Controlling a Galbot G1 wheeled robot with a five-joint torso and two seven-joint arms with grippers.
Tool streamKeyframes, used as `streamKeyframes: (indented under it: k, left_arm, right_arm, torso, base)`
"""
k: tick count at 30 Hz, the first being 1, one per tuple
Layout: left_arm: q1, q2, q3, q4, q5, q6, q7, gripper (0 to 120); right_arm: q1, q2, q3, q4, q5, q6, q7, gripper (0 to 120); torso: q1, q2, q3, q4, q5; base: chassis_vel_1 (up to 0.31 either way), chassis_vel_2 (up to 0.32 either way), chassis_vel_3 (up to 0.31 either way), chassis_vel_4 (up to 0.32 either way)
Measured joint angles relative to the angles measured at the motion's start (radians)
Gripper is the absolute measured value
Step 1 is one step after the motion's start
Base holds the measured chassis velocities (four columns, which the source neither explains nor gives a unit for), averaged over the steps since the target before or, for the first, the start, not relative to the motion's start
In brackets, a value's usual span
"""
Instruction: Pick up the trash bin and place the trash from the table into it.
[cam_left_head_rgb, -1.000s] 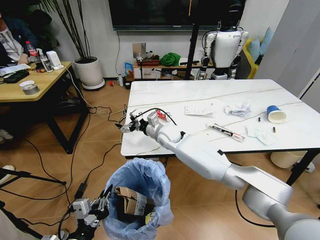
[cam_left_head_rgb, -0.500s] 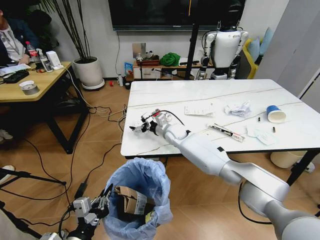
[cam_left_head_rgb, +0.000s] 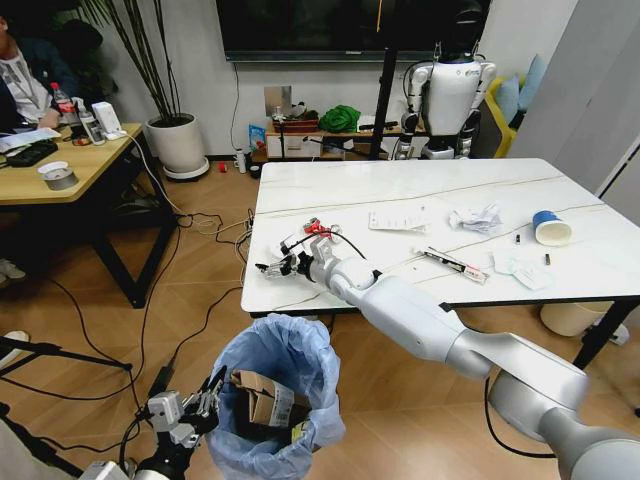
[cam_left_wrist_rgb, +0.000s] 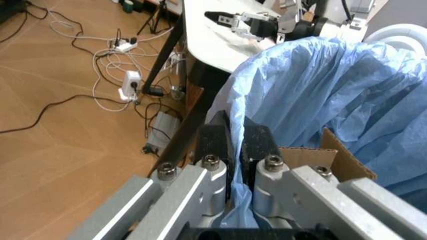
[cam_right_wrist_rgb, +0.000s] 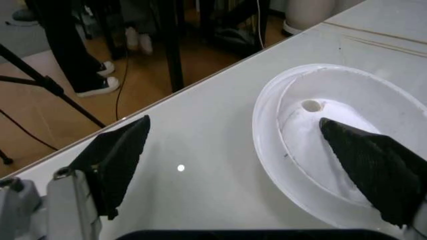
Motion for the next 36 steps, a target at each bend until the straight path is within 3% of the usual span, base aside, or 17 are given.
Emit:
streamKeyframes:
  k: [6,12,17,18,24,29,36]
  left_arm:
    - [0.0,0.001,0.0,0.0,-0.002,-0.001,0.0,0]
    - [-0.001,0.003,0.0,0.001,-0.005,-0.001,0.0,0]
    - [-0.003,0.002,0.001,0.002,-0.005,-0.001,0.0,0]
    - [-0.004,0.002,0.001,0.002,-0.005,-0.001,0.0,0]
    - [-0.007,0.002,0.001,0.002,-0.007,-0.001,0.0,0]
    - [-0.009,-0.001,0.004,0.003,-0.007,-0.001,0.0,0]
    - [-0.016,-0.005,0.026,0.006,0.001,-0.001,-0.001,0]
  right_arm:
    - [0.011,-0.002,-0.007,-0.021,0.001,0.001,-0.004,84]
    - [0.011,-0.012,-0.004,-0.016,0.001,0.001,-0.004,55]
    - [0.01,-0.015,-0.004,-0.013,0.001,0.001,-0.004,43]
    - [0.011,-0.015,-0.005,-0.012,0.001,0.001,-0.004,34]
    - [0.016,-0.017,-0.02,-0.008,0.002,0.001,-0.005,13]
    - [0.02,-0.017,-0.03,0.001,0.004,0.0,-0.005,1]
    - [0.03,-0.039,-0.032,0.034,0.025,-0.003,-0.005,0]
  torso:
    - [0.0,0.0,0.0,-0.0001,0.0]
    - [0.0,0.0,0.0,-0.0003,0.0]
    - [0.0,0.0,0.0,-0.0002,0.0]
    - [0.0,0.0,0.0,-0.0002,0.0]
    - [0.0,0.0,0.0,-0.0001,-0.0002]
    - [0.0,0.0,0.0,-0.0002,-0.0001]
    - [0.0,0.0,0.0,0.0001,-0.0001]
  base:
    - [0.0,0.0,0.0,0.0]
    - [0.0,0.0,0.0,0.0]
    - [0.0,0.0,0.0,0.0]
    - [0.0,0.0,0.0,0.0]
    - [0.0,0.0,0.0,0.0]
    - [0.0,0.0,0.0,0.0]
    - [0.0,0.0,0.0,0.0]
